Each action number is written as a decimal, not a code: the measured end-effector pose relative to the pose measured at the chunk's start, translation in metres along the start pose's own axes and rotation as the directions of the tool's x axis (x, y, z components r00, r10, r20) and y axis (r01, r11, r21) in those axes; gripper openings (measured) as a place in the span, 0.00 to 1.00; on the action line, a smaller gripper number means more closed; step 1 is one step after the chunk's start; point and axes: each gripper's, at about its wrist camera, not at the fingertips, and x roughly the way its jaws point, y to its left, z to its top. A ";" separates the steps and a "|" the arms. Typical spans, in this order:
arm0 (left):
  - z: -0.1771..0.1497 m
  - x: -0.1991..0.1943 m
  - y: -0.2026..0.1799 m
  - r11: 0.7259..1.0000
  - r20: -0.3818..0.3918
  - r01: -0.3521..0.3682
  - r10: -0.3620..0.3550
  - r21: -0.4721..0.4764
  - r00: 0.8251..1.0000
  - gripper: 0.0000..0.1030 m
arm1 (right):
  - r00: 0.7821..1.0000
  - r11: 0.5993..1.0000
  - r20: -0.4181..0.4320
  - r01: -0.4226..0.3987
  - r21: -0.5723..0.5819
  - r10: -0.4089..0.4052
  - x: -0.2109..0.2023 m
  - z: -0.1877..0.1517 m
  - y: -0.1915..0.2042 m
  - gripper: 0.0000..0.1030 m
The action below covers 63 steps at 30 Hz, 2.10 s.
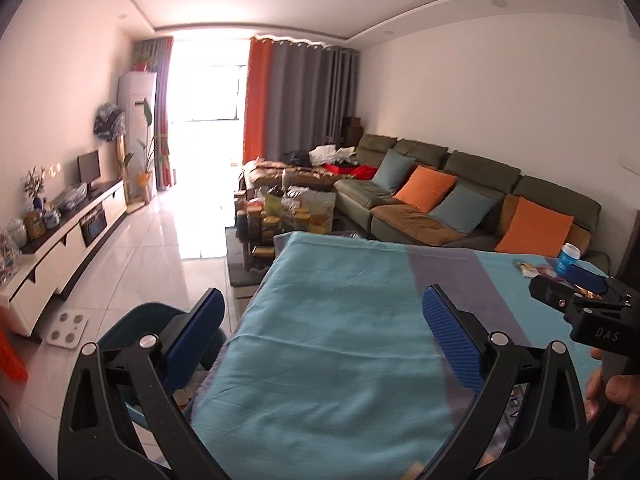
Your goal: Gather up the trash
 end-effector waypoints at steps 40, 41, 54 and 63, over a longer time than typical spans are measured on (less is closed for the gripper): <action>-0.006 -0.049 -0.057 0.988 0.222 0.122 -0.141 0.097 0.965 0.95 | 0.899 0.948 0.300 0.304 0.097 -0.319 -0.114 -0.050 -0.033 0.94; -0.006 -0.049 -0.057 0.988 0.221 0.124 -0.143 0.096 0.965 0.95 | 0.898 0.947 0.300 0.305 0.099 -0.321 -0.114 -0.051 -0.034 0.94; -0.011 -0.053 -0.051 0.990 0.240 0.107 -0.127 0.095 0.962 0.95 | 0.885 0.939 0.314 0.329 0.099 -0.343 -0.122 -0.055 -0.025 0.94; -0.020 -0.050 -0.048 0.988 0.226 0.115 -0.135 0.099 0.965 0.95 | 0.888 0.940 0.308 0.329 0.088 -0.340 -0.121 -0.053 -0.022 0.94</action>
